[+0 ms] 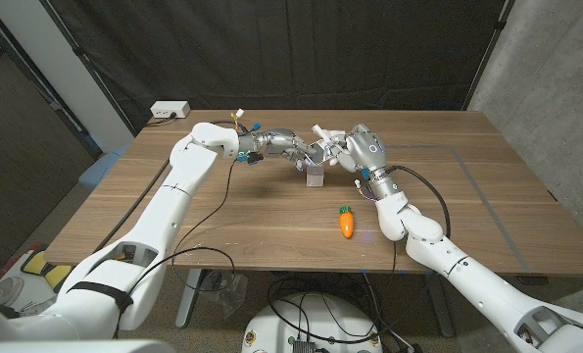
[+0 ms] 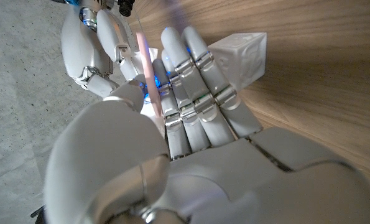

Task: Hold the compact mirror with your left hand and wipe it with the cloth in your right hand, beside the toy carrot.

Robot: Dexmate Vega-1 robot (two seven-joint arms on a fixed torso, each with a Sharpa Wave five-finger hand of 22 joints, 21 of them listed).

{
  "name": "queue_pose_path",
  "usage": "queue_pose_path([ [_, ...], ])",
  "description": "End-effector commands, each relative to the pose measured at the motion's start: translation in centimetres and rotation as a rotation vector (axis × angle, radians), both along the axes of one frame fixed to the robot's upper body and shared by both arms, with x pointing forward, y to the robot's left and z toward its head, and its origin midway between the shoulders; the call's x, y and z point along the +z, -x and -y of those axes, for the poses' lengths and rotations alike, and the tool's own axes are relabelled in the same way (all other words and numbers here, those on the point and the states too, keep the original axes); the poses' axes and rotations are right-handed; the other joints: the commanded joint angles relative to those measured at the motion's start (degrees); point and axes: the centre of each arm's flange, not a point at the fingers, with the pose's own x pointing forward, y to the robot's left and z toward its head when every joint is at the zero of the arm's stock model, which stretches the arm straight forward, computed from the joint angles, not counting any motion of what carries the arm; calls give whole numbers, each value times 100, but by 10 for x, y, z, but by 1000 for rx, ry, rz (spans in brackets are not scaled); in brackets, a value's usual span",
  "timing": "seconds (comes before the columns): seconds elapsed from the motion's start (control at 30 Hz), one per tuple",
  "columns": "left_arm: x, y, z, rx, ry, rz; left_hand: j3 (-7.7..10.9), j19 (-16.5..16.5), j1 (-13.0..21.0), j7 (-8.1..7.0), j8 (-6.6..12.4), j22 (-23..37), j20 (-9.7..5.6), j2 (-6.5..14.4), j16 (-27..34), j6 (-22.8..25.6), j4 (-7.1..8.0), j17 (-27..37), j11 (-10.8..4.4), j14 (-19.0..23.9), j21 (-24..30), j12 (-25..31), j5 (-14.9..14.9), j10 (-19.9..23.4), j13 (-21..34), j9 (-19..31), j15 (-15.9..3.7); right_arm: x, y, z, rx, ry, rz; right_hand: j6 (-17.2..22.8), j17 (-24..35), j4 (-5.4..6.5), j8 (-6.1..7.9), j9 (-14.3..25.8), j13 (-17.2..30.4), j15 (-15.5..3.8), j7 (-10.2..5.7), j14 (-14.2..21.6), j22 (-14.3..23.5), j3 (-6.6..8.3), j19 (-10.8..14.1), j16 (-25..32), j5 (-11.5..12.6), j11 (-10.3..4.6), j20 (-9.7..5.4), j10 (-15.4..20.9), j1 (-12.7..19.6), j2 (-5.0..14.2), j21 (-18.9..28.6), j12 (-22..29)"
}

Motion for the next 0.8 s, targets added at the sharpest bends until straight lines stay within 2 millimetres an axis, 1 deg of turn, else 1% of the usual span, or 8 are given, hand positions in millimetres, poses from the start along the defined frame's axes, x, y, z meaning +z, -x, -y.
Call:
queue_pose_path([
  [0.03,-9,0,-1,31,70,-13,248,-33,20,-9,27,-6,-3,10,-17,60,-118,24,-139,-4,50,-18,24,137,17,10,-46,7,-1,12,-44,-111,75,243,15,1,-18,14,8,-296,-199,62,6,-11,-27,-29,43,14,-726,58,39,52,30,-21],
  [0.27,-19,4,-6,76,144,-32,255,-39,16,-15,33,-9,-5,7,-18,58,-114,33,-141,-3,76,-20,22,145,17,10,-47,16,4,24,-84,-252,175,255,24,-2,-29,25,11,-296,-195,102,-1,-19,-6,-29,50,24,-713,91,51,51,41,-19],
  [0.37,-25,7,-8,103,198,-43,258,-42,16,-20,36,-10,-5,4,-19,52,-114,37,-135,-3,86,-25,20,139,14,15,-48,21,5,30,-109,-285,201,267,31,-4,-38,26,29,-296,-188,119,-5,-25,-6,-32,54,-8,-706,80,56,48,42,-22],
  [0.43,-26,8,-9,112,213,-46,261,-39,17,-13,32,-11,-9,4,-17,53,-114,40,-139,1,95,-23,20,142,19,4,-49,21,5,32,-113,-288,206,260,35,-3,-46,30,21,-296,-197,127,-6,-28,-3,-34,57,21,-707,93,57,48,44,-27],
  [0.63,-35,13,-7,122,279,-77,266,-39,16,-30,31,-13,-13,-3,-15,51,-114,47,-168,10,117,-30,18,166,-5,-7,-49,21,2,40,-157,-295,201,270,34,-2,-55,39,33,-296,-192,136,-10,-37,4,-50,63,-3,-707,92,62,46,47,-33],
  [0.67,-36,14,-7,123,284,-82,266,-41,14,-30,30,-14,-13,-4,-14,56,-112,48,-154,13,121,-32,17,155,0,-13,-48,21,2,41,-167,-293,198,276,45,-3,-58,39,32,-296,-189,148,-11,-38,8,-44,64,-8,-702,92,64,44,49,-37],
  [0.8,-41,16,-7,126,314,-118,270,-41,14,-27,28,-15,-13,-7,-13,55,-113,52,-160,15,133,-25,15,161,10,-21,-49,19,0,46,-202,-296,163,284,43,-3,-68,43,33,-295,-200,147,-13,-42,9,-63,69,15,-700,92,70,45,51,-47],
])
